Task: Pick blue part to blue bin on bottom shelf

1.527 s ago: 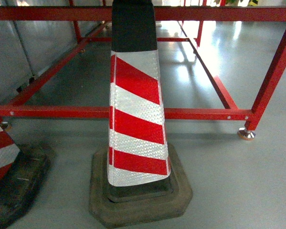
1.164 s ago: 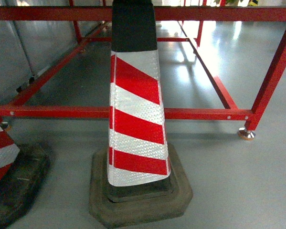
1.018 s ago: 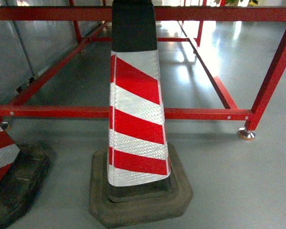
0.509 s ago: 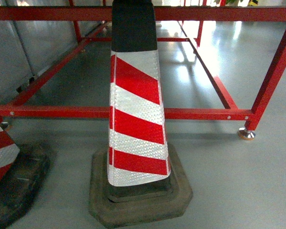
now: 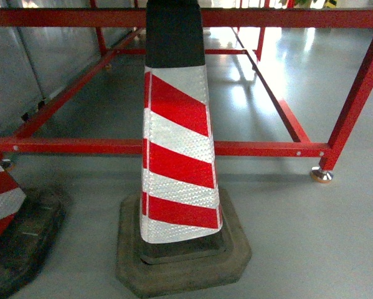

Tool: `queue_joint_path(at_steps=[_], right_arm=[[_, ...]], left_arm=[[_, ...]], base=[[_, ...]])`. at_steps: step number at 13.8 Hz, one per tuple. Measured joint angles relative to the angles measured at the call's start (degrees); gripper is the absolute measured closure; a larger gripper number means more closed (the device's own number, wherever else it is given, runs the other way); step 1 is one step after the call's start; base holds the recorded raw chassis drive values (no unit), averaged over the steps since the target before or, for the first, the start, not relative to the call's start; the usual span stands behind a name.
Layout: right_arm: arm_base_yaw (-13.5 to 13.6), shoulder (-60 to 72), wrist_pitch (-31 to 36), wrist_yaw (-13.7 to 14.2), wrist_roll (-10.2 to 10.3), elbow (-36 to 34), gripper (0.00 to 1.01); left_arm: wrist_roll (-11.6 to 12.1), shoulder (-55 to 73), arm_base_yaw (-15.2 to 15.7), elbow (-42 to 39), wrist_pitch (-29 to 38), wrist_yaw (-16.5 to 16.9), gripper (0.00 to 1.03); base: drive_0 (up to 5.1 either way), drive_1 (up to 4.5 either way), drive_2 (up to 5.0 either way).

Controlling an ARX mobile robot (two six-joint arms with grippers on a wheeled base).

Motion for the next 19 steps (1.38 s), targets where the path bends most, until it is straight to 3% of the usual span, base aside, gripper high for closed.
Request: queue_joint_path(at_steps=[19], right_arm=[[0.0,0.0,-0.02,0.0,0.0,0.0,0.03]], left_arm=[[-0.02,0.0,0.0,0.0,-0.04,0.0,0.05]], base=[[0.0,0.0,0.0]])
